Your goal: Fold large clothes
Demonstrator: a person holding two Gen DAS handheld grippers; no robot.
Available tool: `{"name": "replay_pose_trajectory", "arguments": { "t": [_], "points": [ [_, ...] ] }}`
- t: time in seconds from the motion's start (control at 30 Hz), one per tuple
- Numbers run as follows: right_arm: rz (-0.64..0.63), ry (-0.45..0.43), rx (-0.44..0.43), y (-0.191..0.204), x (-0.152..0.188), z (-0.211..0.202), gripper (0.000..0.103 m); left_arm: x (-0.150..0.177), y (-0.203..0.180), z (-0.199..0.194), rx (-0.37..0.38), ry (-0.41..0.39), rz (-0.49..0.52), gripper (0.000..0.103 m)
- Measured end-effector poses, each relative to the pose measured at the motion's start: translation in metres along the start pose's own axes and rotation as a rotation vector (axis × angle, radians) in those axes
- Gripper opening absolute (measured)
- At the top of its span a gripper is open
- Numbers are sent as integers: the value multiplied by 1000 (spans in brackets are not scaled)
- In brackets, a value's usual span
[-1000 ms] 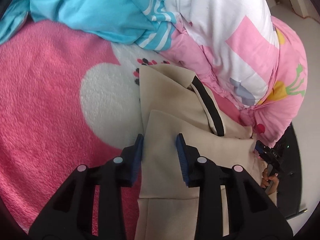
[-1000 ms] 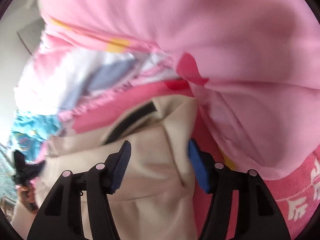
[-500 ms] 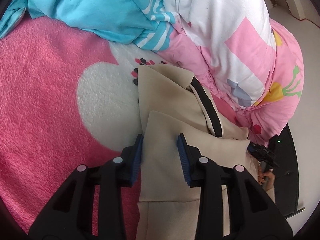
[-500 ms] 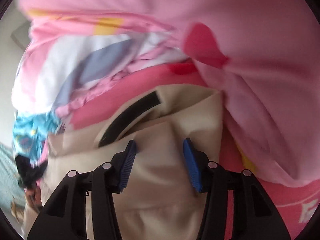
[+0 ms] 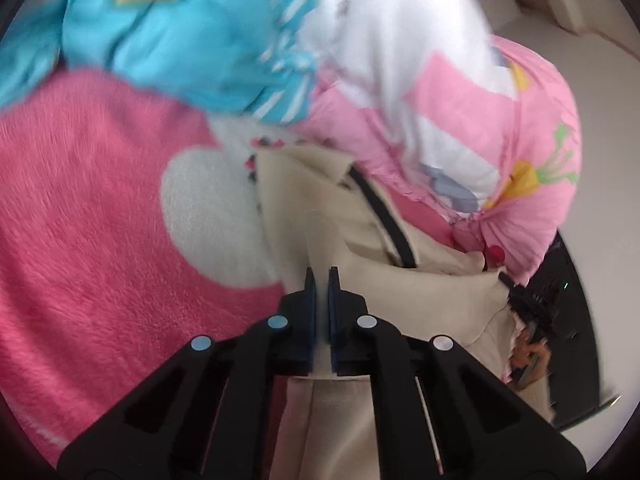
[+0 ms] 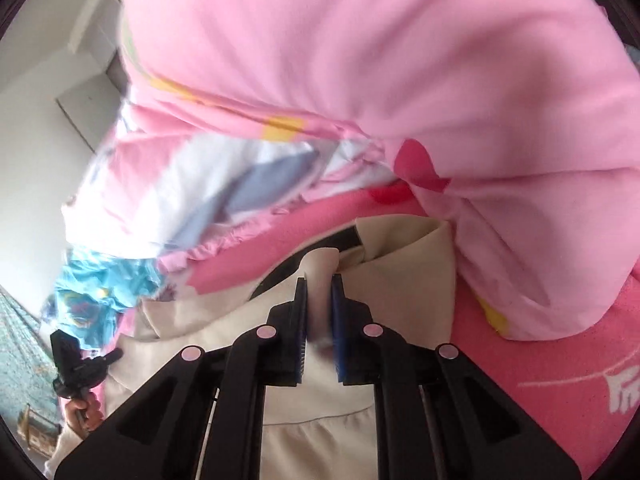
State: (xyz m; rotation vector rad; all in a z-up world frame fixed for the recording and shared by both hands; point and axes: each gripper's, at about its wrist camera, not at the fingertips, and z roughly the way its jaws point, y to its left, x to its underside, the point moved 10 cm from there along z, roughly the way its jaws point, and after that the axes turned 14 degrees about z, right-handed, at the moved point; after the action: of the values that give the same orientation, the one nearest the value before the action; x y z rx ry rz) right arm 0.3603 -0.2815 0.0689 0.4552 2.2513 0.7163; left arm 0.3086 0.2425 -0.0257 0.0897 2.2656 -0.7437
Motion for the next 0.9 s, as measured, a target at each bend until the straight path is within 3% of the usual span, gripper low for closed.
{"name": "replay_pose_trajectory", "arguments": {
  "t": [0.07,0.17,0.3,0.37,0.43,0.5,0.53,0.57,0.63,0.7,0.77,0.8,0.83,0.87,0.9],
  "points": [
    [-15,-34,-1,2,-3,-10,9,-10,-15,-10,-39,-27,84,4],
    [-18,-93,-12,15,-16,-16,9,-37,-35,-20,-40,-95,133,4],
    [-36,-171,21,31,-53,-13,9,-80,-36,-15,-94,-149,129,4],
    [-46,-143,123,24,-68,18,9,-93,-19,8,-164,-123,101,4],
    [-84,-99,299,2,-69,60,9,-90,0,37,-258,-67,106,5],
    [-158,-52,502,-25,-54,102,11,-65,24,75,-374,40,97,7],
    [-169,-51,545,-32,-46,112,11,-49,34,90,-407,79,79,8],
    [-183,-45,571,-36,-42,118,12,-46,37,92,-412,59,73,11],
    [-190,-42,586,-37,-44,118,17,-50,41,83,-366,37,24,13],
    [-200,-44,628,-38,-53,104,42,-54,41,68,-375,38,7,23],
    [-274,-64,645,-29,-57,82,42,-61,31,41,-504,13,119,29],
    [-314,-102,663,-23,-58,69,42,-66,18,27,-572,-11,225,26],
    [-386,-200,719,-10,-55,43,42,-69,-2,19,-581,-32,322,26],
    [-425,-259,700,5,-49,26,42,-68,-20,19,-506,-44,356,25],
    [-452,-269,615,25,-36,22,42,-65,-36,25,-398,-41,350,26]
  ]
}}
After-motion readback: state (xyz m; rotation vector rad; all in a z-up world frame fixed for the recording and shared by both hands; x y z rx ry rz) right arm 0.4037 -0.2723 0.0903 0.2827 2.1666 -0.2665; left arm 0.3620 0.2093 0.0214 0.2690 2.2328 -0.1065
